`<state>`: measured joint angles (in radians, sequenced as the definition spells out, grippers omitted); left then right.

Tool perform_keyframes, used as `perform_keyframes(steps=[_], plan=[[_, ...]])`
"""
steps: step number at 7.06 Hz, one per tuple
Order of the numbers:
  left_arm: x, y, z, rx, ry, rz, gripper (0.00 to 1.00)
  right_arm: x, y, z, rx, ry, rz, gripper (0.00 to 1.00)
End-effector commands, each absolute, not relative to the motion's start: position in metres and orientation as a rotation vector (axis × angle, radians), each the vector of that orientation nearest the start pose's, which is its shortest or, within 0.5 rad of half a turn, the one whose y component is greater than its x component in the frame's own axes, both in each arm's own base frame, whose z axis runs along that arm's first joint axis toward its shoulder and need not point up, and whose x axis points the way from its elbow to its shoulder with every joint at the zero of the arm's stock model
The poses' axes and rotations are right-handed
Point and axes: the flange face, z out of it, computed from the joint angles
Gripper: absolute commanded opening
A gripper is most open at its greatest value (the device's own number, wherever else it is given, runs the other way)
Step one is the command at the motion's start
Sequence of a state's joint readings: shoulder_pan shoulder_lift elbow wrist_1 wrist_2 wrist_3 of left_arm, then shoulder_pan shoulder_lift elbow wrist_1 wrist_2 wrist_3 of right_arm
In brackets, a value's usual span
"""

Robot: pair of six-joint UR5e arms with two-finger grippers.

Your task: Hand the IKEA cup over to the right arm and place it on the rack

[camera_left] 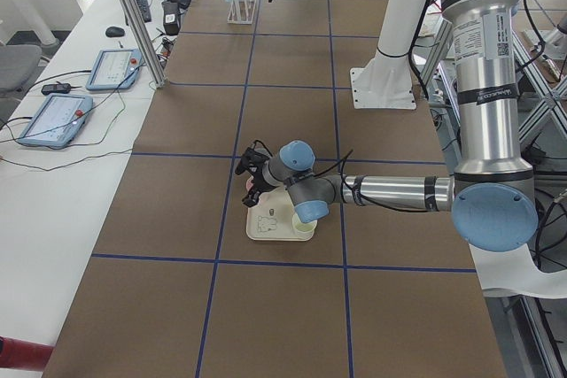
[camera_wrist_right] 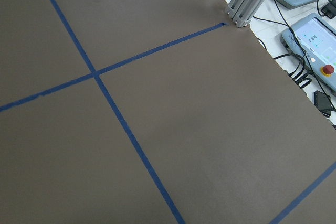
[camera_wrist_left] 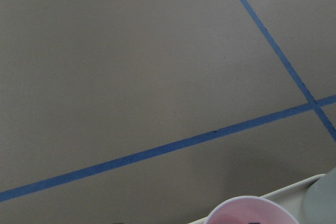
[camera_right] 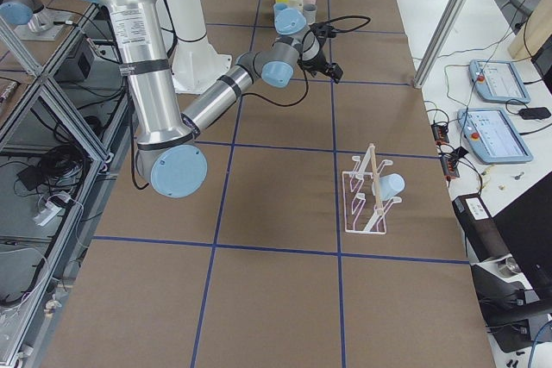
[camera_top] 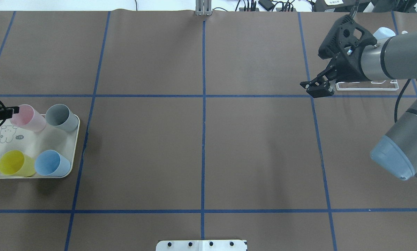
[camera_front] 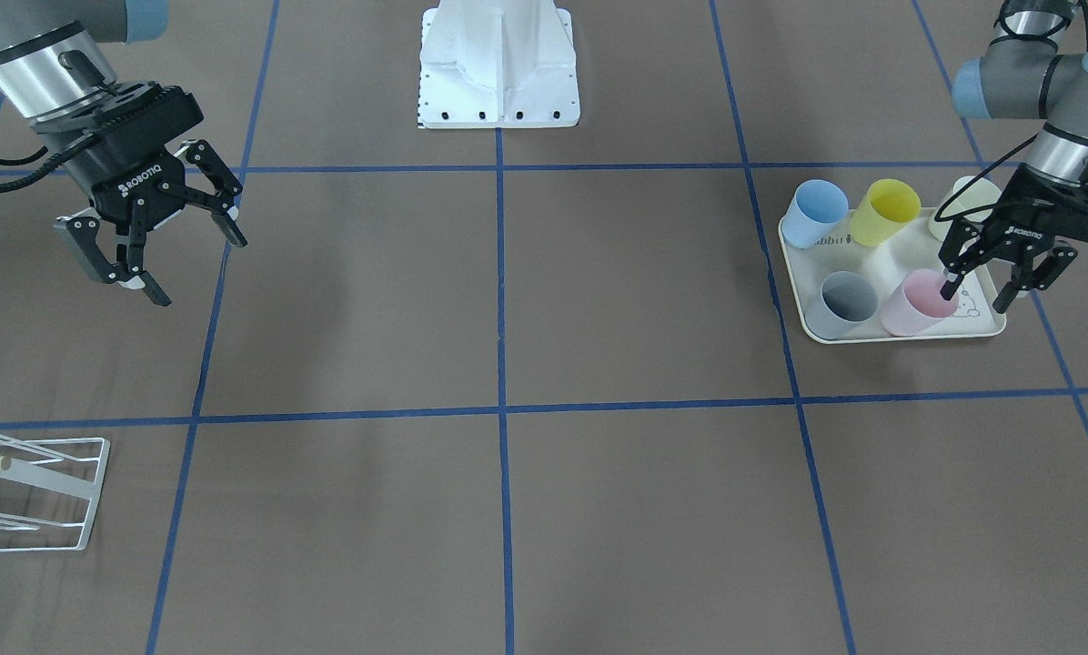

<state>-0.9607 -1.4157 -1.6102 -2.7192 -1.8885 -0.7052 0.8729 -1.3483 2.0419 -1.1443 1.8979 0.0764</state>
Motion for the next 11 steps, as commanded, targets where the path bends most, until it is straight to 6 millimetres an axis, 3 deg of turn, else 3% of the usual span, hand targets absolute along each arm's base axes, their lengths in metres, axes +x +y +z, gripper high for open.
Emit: perform_keyframes(steps=[1, 4, 5, 8, 9, 10, 11], plan=[[0.186, -0.429, 0.591, 0.625, 0.859, 0.094, 0.31, -0.259, -0.467, 0.279, 0.938, -0.703, -0.733, 0.99], [0.186, -0.429, 0.591, 0.624, 0.86, 0.095, 0.15, -0.26, -0.468, 0.28, 0.935, -0.702, -0.733, 0.99], [0.185, -0.429, 0.591, 0.626, 0.86, 0.096, 0.0, -0.26, -0.468, 0.28, 0.935, -0.702, -0.733, 0.99], [0.178, -0.431, 0.572, 0.67, 0.867, 0.146, 0.0, -0.263, -0.467, 0.279, 0.936, -0.706, -0.739, 0.99], [0.144, -0.44, 0.564, 0.7, 0.869, 0.156, 0.0, -0.266, -0.465, 0.279, 0.935, -0.709, -0.745, 0.99], [0.104, -0.445, 0.545, 0.71, 0.919, 0.134, 0.0, -0.275, -0.461, 0.276, 0.939, -0.721, -0.76, 0.99], [0.081, -0.445, 0.504, 0.683, 0.959, 0.113, 0.0, -0.289, -0.459, 0.269, 0.955, -0.741, -0.781, 0.99]])
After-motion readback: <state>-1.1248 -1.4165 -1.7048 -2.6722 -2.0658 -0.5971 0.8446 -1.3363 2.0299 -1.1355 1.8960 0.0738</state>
